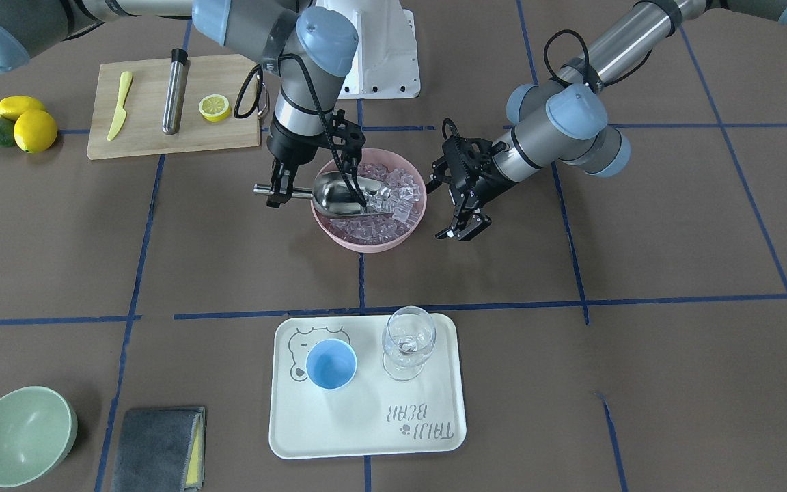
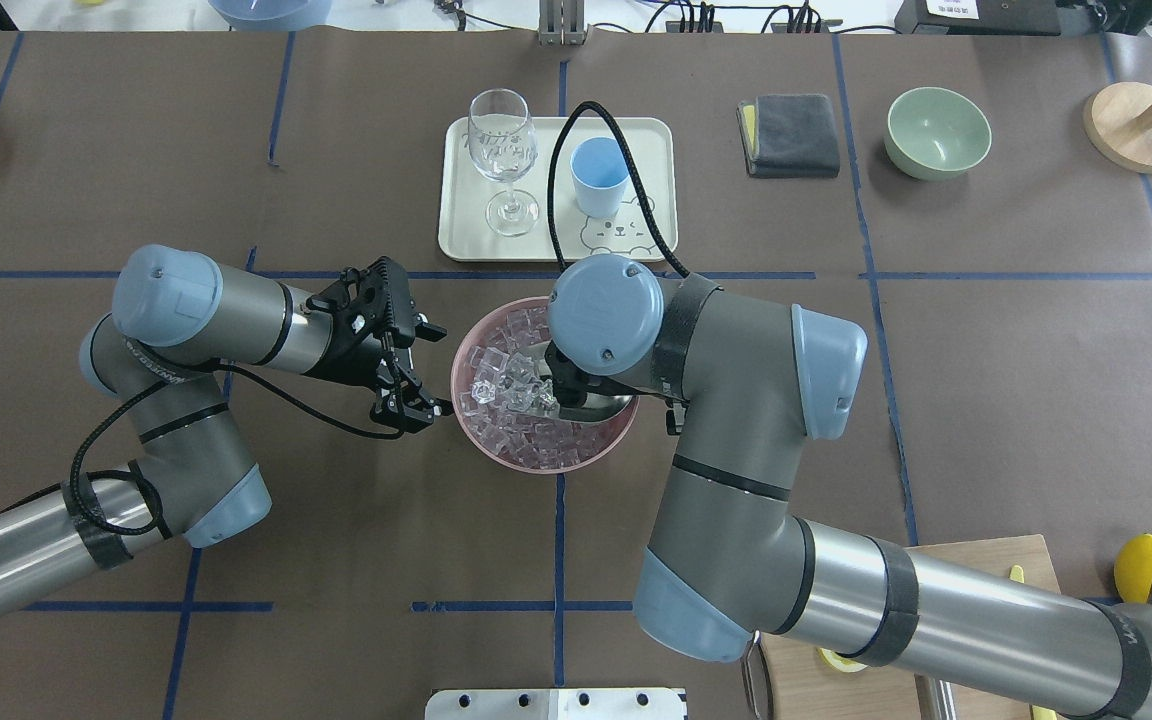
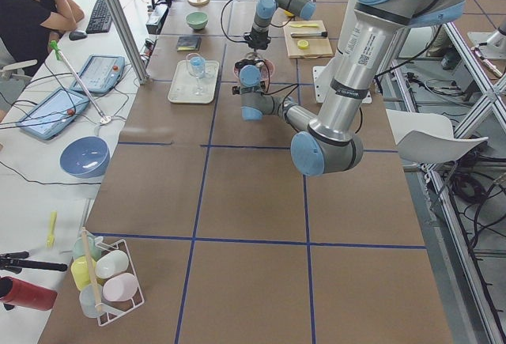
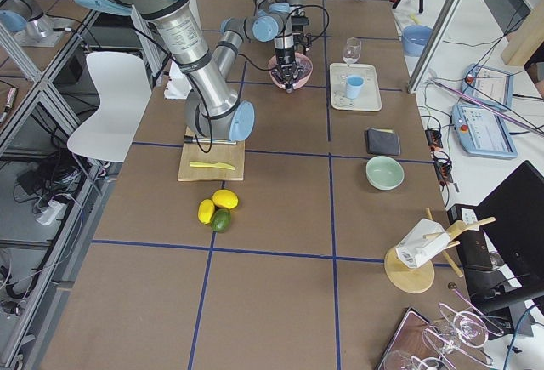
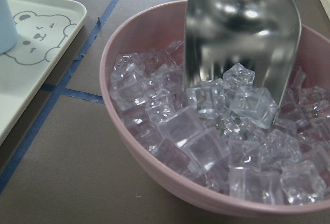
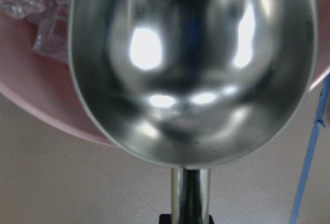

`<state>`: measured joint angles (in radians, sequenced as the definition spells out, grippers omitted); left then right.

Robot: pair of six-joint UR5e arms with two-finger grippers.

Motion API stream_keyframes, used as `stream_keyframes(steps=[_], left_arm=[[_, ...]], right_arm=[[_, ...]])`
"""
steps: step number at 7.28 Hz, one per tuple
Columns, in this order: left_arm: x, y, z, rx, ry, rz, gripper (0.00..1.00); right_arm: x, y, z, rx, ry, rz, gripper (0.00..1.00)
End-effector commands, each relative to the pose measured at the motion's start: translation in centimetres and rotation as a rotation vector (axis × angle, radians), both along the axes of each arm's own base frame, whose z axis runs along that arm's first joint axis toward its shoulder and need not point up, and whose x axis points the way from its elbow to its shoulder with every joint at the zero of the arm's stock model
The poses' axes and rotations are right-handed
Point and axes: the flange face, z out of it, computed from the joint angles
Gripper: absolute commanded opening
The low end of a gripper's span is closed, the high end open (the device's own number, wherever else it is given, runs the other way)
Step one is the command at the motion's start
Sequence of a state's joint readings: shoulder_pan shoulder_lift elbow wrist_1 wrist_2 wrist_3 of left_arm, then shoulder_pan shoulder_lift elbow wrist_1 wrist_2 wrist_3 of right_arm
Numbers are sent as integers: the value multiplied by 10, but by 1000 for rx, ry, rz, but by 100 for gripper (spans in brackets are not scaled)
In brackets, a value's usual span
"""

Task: Put ice in cup with scoop
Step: 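Dip the scoop into the ice cubes with the right gripper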

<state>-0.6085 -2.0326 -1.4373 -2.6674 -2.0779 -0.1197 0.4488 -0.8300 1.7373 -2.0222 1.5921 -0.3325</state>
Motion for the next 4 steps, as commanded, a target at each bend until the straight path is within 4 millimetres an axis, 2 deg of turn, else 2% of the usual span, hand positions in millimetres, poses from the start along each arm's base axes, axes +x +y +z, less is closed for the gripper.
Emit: stream_keyframes(steps=[1, 4], left_arm=[[-2, -2, 0, 0, 0, -3, 100], [-2, -3, 0, -1, -1, -6, 100]], right_arm=[[7, -5, 7, -13, -94, -7, 0], [16, -6, 31, -14, -182, -19, 0]])
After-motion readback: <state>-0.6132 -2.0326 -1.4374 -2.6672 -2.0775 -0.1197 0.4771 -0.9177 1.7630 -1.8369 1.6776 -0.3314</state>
